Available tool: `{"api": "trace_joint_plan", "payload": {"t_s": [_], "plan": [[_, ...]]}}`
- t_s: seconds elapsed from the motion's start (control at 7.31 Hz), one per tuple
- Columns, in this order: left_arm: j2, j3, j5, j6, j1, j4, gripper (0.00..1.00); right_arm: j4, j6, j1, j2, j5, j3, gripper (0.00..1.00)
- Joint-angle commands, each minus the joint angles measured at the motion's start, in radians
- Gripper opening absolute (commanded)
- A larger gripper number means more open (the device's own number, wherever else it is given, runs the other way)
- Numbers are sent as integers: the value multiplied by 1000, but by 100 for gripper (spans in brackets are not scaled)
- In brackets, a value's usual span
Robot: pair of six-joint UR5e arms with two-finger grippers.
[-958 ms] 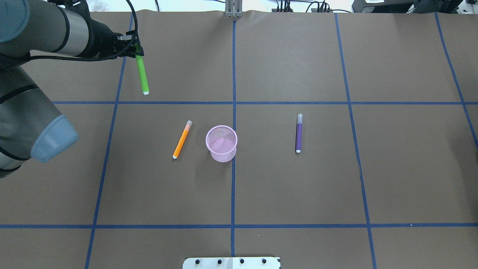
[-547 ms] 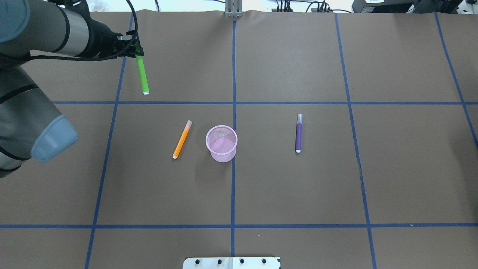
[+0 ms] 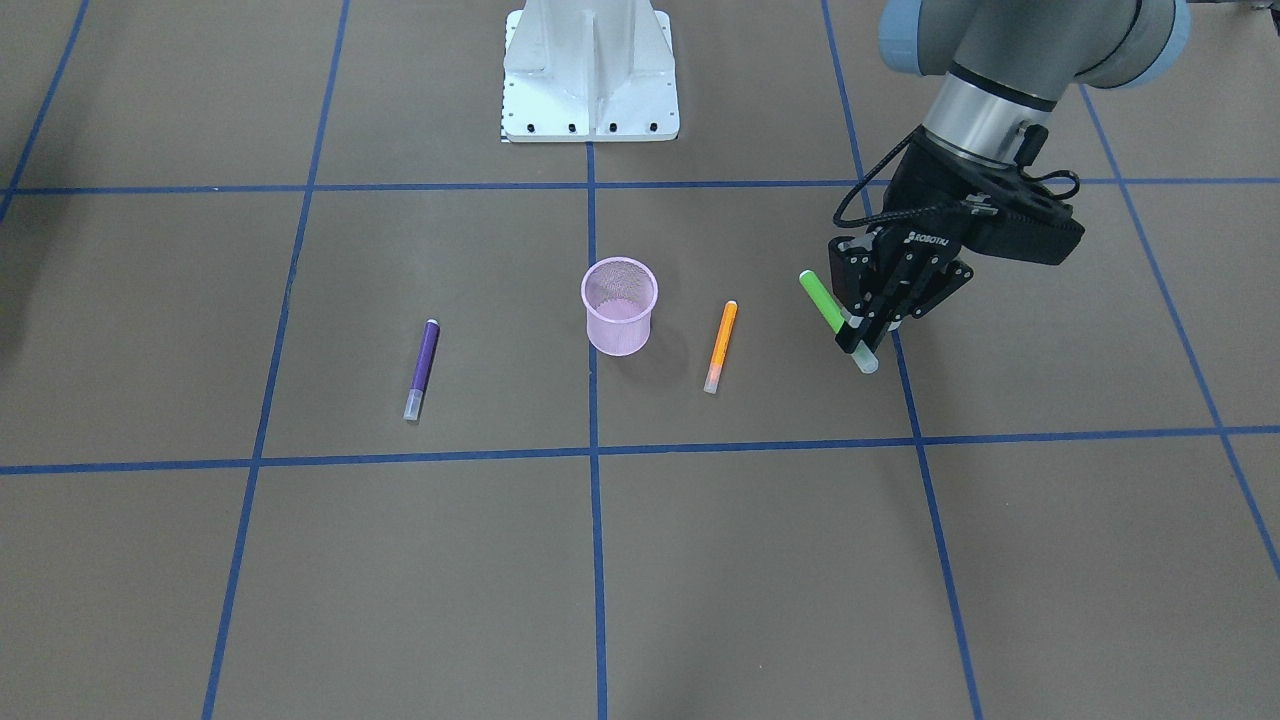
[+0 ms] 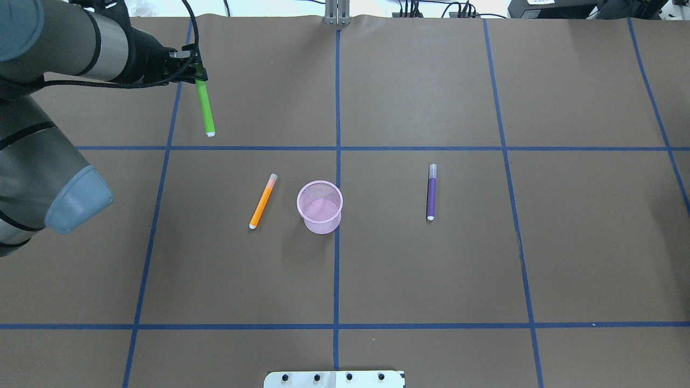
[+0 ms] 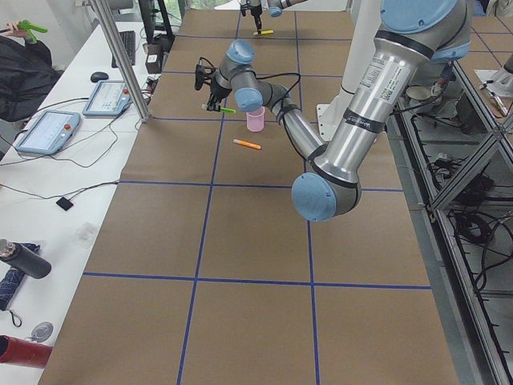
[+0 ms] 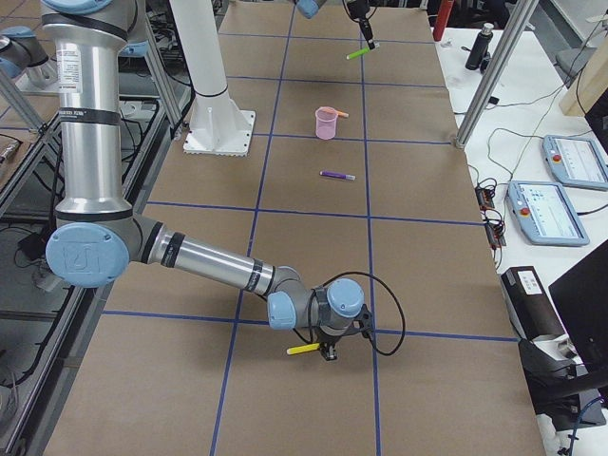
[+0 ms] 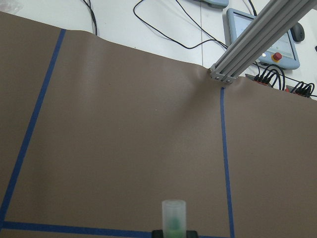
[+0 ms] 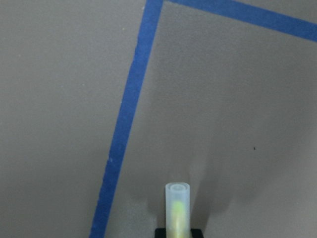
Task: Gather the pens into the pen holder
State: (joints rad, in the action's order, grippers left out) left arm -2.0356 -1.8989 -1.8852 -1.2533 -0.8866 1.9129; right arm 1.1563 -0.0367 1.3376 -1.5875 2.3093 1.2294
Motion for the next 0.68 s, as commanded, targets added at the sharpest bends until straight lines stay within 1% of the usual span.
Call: {"api": "trace_joint_plan", "payload": {"t_s": [0.0,0.41,0.55], "plan": [[0,0,0,0,0,0,0,-1,0,0,0,1,4,0],[0,1,0,0,0,0,0,-3,1,2,-2,12,28,0],[0,0,0,0,0,0,0,-3,0,3,-6,50,51,0]]}}
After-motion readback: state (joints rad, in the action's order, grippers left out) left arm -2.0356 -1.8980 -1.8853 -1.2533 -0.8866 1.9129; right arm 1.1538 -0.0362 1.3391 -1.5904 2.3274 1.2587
